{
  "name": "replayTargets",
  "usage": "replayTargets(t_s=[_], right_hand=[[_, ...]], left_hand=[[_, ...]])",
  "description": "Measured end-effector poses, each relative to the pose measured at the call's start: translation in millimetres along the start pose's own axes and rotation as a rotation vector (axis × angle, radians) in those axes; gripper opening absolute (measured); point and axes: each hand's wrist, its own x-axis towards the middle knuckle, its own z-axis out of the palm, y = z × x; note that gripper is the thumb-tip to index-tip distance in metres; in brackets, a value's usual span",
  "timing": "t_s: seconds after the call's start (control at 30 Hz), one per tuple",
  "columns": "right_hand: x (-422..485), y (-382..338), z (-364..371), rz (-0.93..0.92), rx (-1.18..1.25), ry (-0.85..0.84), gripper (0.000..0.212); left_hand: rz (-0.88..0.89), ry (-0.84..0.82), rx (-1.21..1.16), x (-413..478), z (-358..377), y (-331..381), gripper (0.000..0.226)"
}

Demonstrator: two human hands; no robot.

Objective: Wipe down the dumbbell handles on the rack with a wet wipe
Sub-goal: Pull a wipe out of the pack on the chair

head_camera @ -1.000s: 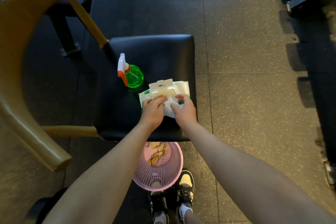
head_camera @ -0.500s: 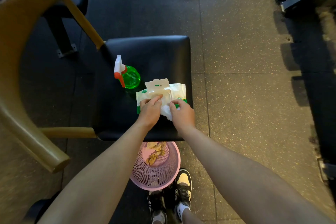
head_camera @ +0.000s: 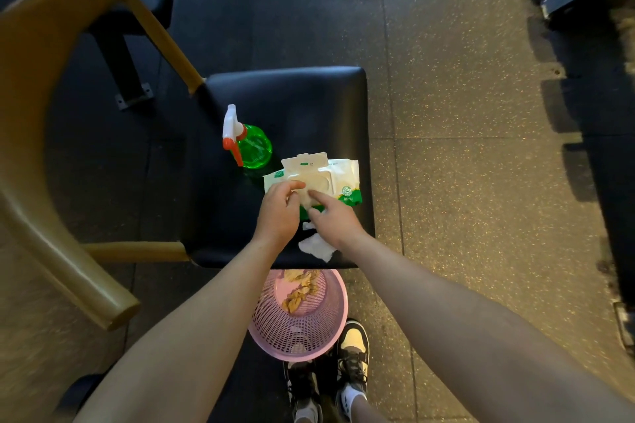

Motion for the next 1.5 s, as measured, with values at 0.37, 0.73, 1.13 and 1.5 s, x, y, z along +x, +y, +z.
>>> replayTargets(t_s=[0.37,0.73,1.13,1.5], right_hand=[[8,-3,1,-0.016,0.002,0.05,0.043],[18,-2,6,0.069,-0.124,-0.051,0.058],[7,9,4,-0.028,0.074,0.006,0.047],[15,-9,17,0.105,-0.059,-0.105,0.086]], left_hand=[[0.009,-0.04,0.116,3,5,-11,0.036],[-0.026,-0.047,0.113,9,1,-9,0.045],[-0.039,-0.015,0.077,6,0,-8,0.038],[-0.066,-0.004,0.039,0,0,-4,0.041]])
